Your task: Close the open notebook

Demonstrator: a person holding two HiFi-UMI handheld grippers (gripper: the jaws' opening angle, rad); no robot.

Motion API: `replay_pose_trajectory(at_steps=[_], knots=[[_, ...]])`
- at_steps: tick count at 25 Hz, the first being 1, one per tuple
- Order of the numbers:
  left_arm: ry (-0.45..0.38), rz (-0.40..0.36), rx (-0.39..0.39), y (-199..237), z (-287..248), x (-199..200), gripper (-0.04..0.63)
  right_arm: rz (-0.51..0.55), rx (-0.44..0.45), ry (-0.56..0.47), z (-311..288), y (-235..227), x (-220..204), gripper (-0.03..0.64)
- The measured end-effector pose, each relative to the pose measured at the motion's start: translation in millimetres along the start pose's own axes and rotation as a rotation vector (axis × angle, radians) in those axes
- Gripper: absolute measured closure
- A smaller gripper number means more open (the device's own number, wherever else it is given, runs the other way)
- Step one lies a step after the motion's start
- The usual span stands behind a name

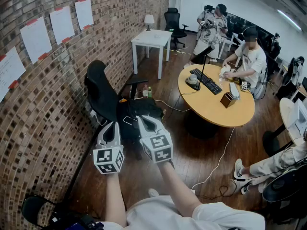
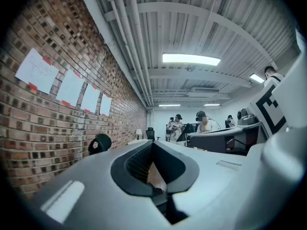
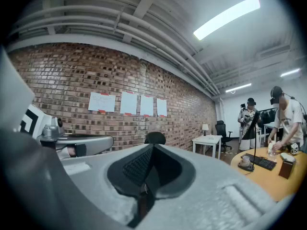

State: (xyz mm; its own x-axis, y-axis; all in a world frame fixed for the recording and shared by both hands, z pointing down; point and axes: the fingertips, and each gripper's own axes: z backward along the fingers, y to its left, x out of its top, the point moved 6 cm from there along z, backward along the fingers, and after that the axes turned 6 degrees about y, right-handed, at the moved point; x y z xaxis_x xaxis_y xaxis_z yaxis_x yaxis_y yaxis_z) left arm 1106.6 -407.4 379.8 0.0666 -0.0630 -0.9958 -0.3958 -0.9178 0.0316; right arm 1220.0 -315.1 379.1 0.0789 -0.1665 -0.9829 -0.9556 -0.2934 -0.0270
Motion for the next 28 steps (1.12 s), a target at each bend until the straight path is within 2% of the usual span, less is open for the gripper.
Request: replay_pose_trajectory(at_steps=[6,9,12,15,19,24,28], knots=[[0.020,0.032,0.077,50.2,83.7,-10.4,0.586,0.001,0.071,0.032,11.7,93.6,-13.7,0.629],[0.011,0.068,0.160,72.7,138.7,-19.8,0.586,0.047,0.159,0.057,20.8,151.7,-26.3,0.629],[0.045,0.045,0.271,101.9,190.9,-36.6,0.586,0.098,0.258,0.083,24.3,212.3,-39.0,0.629],[0.067,0.086,0.415,141.1,258.1,-55.8,0.584,0.145,0.382,0.117,23.4,279.3,-48.9,0.629],[0.041,0.116,0.612,182.9,363.3,-62.7,0.584,0.184,0.542,0.119,21.6,372.8,-51.5,0.629],[-0.006,0.152,0.926,211.6,515.9,-72.3,0.584,0.264,0.848,0.105,47.8,520.5,-60.3,0.629],[-0.041,0.202,1.196,207.6,636.4,-85.2,0.586,0.354,1.139,0.102,97.1,634.0,-73.2,0.629]])
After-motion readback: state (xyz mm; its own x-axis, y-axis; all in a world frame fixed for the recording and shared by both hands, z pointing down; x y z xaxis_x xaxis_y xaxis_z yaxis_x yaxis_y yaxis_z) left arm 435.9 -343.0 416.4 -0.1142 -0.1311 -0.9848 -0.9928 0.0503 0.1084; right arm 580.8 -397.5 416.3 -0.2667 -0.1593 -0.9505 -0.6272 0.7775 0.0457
